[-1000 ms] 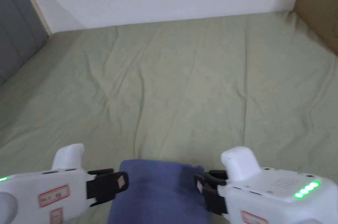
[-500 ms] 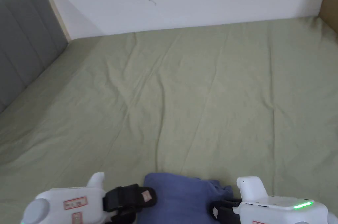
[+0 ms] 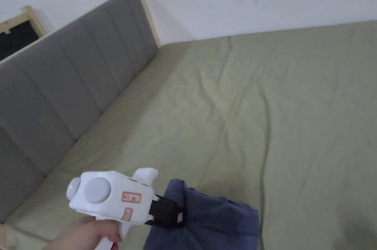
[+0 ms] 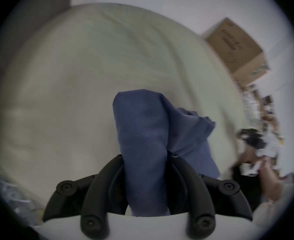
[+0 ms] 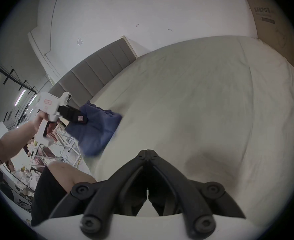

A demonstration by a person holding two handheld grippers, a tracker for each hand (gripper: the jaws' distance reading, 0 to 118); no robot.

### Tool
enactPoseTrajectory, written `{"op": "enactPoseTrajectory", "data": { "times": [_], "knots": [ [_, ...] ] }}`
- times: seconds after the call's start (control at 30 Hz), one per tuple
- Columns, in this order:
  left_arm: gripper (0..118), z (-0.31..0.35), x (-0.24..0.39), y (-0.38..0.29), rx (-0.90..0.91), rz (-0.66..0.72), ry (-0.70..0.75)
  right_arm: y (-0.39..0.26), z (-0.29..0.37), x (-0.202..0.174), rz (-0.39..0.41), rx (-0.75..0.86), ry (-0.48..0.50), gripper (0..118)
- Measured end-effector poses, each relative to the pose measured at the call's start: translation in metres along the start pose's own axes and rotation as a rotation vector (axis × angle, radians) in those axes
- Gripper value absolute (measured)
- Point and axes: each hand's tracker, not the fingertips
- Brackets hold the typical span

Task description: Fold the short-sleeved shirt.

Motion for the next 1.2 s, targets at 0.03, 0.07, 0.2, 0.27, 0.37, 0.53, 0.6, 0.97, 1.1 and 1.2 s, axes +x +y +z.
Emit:
{"op": "enactPoseTrajectory", "data": {
  "times": [0.03, 0.07, 0.2, 0.27, 0.37, 0.53, 0.6, 0.97, 1.1, 1.2],
  "knots": [
    [31, 0.01, -0.024, 0.007, 0.0, -0.024, 0.131, 0.001, 0.001, -0.001, 0.003, 0.01, 0.012, 0],
    [31, 0.017, -0.045, 0.015, -0.007, -0.043, 0.241, 0.002, 0.002, -0.003, 0.006, 0.016, 0.017, 0],
    [31, 0.035, -0.115, 0.037, -0.042, -0.041, 0.588, 0.006, -0.007, -0.012, 0.022, 0.02, 0.011, 0],
    [31, 0.036, -0.14, 0.045, -0.052, -0.042, 0.724, 0.006, -0.01, -0.005, 0.025, 0.016, -0.005, 0],
    [31, 0.032, -0.166, 0.05, -0.081, -0.018, 0.864, 0.007, -0.012, -0.01, 0.033, 0.007, -0.012, 0],
    [114, 0.043, -0.158, 0.039, 0.067, -0.003, 0.923, 0.012, -0.01, -0.019, 0.07, 0.002, -0.031, 0],
    [113, 0.06, -0.129, 0.028, 0.214, 0.024, 0.811, 0.02, -0.004, -0.024, 0.096, 0.029, -0.04, 0],
    [5, 0.135, 0.172, -0.071, 0.888, 0.04, 0.223, 0.053, 0.136, -0.049, 0.205, 0.368, -0.225, 0],
    [0, 0.152, 0.273, -0.107, 1.1, -0.109, 0.163, 0.044, 0.195, -0.055, 0.298, 0.493, -0.424, 0],
    [0, 0.159, 0.327, -0.128, 1.205, -0.196, 0.198, 0.034, 0.233, -0.057, 0.275, 0.553, -0.48, 0]
  ]
}}
